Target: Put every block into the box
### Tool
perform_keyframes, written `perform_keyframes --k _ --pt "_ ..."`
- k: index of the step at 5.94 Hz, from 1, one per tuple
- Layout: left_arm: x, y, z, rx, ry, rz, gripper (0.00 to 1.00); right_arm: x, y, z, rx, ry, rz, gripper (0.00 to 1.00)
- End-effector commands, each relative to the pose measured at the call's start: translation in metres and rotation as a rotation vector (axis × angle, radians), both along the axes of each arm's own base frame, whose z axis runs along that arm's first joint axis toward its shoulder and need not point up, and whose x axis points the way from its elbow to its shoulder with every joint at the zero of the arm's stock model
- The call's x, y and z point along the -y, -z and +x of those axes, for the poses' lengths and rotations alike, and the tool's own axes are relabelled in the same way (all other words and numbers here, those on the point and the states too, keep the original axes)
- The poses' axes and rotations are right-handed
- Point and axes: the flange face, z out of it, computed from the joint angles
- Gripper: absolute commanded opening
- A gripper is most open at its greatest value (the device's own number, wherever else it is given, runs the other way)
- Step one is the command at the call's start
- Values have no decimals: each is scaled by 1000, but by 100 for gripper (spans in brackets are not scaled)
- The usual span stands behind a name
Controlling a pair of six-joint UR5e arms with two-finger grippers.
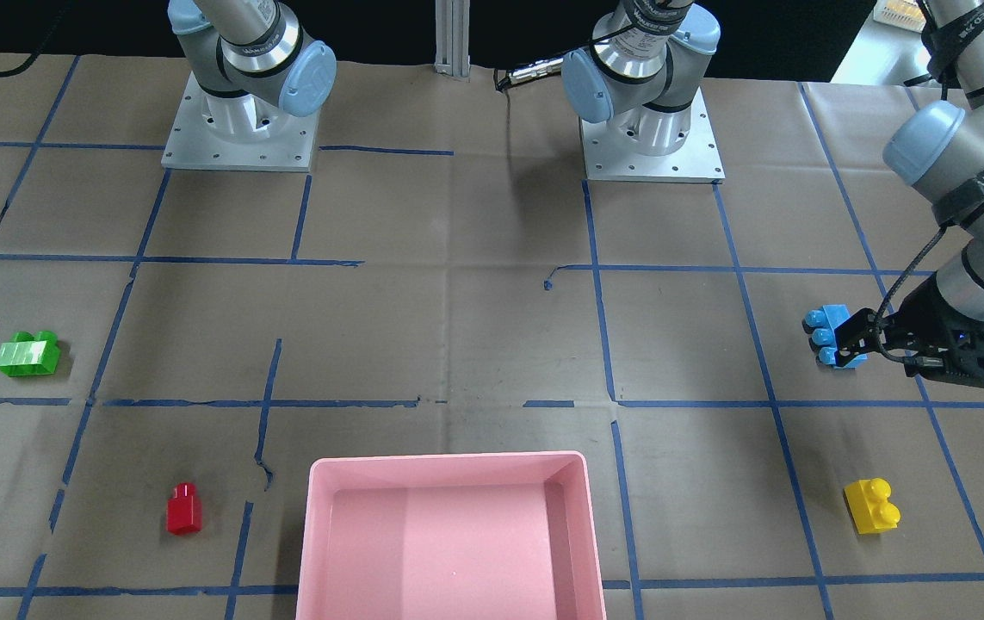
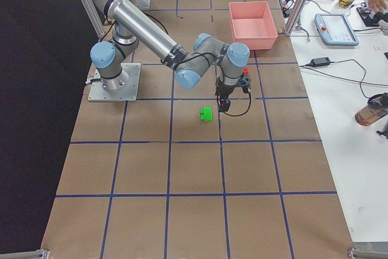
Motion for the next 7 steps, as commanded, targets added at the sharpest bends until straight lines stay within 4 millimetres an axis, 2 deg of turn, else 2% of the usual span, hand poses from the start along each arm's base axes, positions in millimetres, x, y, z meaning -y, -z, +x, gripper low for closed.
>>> perform_keyframes --k 1,2,3,5,6,7 --pt "-16 43 19 33 36 52 97 -26 64 -3 6 20 9 99" --pt "-42 63 49 9 -23 86 97 -32 80 -1 13 18 29 99" --pt "-55 85 43 -2 -51 102 97 -37 87 2 18 18 47 100" --pt "-60 108 40 5 -69 99 97 -39 91 3 21 17 55 97" --pt "-61 122 46 41 -62 140 91 -40 91 3 22 20 61 76" --pt "-61 120 47 50 -62 139 89 -40 91 3 23 20 64 55"
